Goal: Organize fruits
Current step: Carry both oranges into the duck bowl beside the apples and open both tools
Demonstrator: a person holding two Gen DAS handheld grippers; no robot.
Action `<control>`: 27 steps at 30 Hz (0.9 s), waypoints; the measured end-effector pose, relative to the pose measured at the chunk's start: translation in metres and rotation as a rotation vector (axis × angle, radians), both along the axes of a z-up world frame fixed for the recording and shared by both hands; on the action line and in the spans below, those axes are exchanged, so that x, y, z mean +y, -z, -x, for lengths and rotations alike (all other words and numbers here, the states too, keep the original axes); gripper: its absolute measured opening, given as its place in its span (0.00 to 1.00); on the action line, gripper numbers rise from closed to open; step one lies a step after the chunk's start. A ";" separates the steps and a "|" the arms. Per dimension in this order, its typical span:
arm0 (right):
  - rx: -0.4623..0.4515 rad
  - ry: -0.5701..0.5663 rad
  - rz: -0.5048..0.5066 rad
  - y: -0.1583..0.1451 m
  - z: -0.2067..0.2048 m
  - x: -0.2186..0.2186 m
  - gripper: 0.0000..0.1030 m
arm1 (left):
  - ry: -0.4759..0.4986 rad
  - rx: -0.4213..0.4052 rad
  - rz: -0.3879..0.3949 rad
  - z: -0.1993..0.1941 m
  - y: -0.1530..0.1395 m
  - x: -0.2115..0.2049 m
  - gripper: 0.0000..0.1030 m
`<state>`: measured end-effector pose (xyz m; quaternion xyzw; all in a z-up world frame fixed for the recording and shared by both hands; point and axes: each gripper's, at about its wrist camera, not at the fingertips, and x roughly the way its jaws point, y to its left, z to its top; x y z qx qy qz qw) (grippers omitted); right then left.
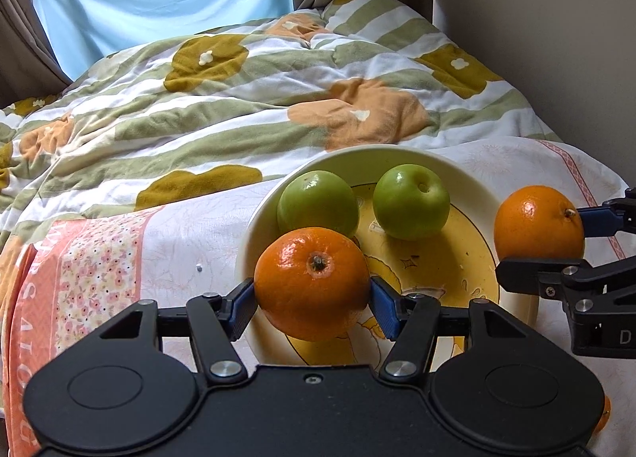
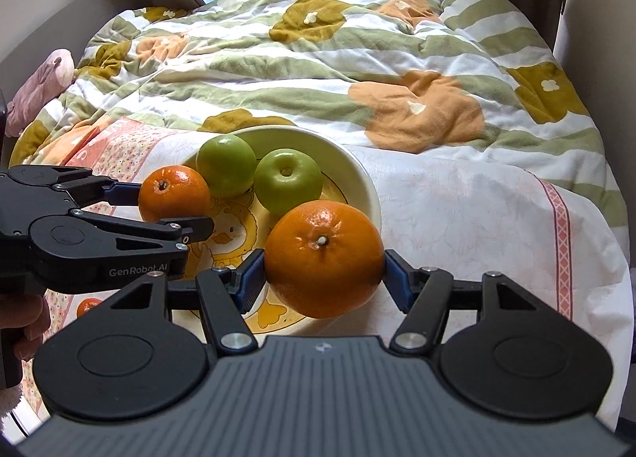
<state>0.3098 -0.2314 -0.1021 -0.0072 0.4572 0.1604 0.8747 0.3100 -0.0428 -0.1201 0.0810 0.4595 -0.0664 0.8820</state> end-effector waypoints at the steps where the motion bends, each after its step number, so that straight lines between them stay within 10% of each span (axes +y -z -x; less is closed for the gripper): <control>1: 0.004 0.002 -0.004 -0.001 -0.002 -0.001 0.75 | 0.000 -0.019 -0.004 0.001 -0.002 -0.001 0.70; 4: 0.022 0.020 -0.026 -0.003 -0.003 -0.007 0.75 | 0.003 -0.063 -0.010 0.005 -0.012 0.000 0.90; 27: 0.024 -0.067 0.063 0.014 -0.017 0.031 0.76 | -0.117 -0.029 0.056 0.046 -0.028 0.045 0.91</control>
